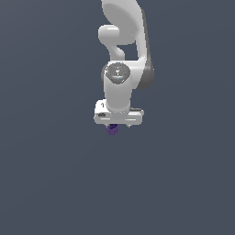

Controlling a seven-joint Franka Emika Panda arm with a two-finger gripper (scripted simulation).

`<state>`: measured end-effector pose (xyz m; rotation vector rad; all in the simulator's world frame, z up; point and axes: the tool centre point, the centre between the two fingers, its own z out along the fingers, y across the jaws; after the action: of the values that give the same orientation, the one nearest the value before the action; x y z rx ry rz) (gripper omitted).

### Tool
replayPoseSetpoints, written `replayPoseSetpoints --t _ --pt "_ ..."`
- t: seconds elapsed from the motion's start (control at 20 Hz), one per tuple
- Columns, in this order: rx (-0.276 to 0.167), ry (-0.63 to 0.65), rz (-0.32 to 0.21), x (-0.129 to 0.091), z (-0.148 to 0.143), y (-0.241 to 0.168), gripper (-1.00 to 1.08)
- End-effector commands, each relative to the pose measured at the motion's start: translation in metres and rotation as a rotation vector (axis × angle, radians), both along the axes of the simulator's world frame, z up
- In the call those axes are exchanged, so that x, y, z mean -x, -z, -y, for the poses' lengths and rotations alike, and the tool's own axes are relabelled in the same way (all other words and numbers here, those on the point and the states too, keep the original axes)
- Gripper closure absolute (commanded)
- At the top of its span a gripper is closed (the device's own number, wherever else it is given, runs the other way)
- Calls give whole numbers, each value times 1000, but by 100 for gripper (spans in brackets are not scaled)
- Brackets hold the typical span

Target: Pick up the object and move it to a goal position.

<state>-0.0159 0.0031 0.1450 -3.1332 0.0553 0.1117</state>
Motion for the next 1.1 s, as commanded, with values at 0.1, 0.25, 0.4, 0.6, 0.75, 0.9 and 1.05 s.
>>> replayPoseSetpoints --t 0.1,0.25,0.4,0.6,0.75,0.9,1.05 --pt "0 2 3 -1 1 -1 -20" --pt "-2 12 20 -6 4 -7 -20" --pt "-3 15 27 -7 5 -9 -20" --pt "-2 12 17 -7 4 -7 -20" --pt "1 8 -1 -7 4 -5 -20" --pt "4 1 -29 -6 3 -1 -20" --pt "9 -8 -67 -5 1 4 -20"
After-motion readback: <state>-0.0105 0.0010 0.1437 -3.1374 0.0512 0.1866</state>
